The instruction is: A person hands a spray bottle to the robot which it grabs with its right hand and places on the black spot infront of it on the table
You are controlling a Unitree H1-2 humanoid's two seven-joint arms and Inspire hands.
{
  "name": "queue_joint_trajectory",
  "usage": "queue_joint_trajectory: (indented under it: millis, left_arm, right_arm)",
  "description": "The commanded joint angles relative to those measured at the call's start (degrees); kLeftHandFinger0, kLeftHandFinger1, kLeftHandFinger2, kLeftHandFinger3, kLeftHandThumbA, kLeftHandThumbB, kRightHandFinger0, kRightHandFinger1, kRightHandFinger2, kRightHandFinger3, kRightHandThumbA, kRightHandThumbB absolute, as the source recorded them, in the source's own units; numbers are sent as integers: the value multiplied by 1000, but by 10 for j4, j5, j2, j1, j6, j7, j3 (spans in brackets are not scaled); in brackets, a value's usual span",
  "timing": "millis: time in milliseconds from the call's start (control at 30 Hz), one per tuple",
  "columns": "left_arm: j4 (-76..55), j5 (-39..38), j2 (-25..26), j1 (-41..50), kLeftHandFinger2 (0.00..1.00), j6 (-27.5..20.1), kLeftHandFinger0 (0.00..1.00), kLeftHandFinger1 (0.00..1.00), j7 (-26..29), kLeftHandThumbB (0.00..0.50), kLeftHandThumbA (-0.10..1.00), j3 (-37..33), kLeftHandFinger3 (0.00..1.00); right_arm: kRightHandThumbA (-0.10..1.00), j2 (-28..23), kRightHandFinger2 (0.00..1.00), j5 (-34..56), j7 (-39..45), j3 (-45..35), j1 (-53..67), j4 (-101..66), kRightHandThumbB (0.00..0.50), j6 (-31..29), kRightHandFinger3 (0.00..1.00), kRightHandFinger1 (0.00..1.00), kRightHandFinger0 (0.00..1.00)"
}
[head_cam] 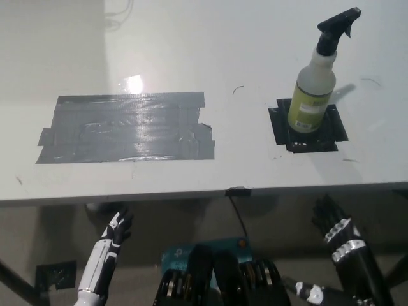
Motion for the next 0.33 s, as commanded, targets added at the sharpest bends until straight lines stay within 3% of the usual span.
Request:
queue_joint_trajectory:
  millis: [0, 300]
  left_arm:
    - [-20, 2, 4, 4, 1000, -4, 1000, 1000, -1, 119, 1000, 2, 1000]
    - [-24, 5, 5, 6, 1000, -9, 1000, 1000, 2, 116, 1000, 3, 1000]
  right_arm:
    - [1000, -24, 1000, -67, 10, 11, -22, 45, 500, -37, 1000, 1000, 1000]
    - [1000, -41, 1000, -81, 1, 7, -47, 117, 500, -53, 1000, 1000, 1000]
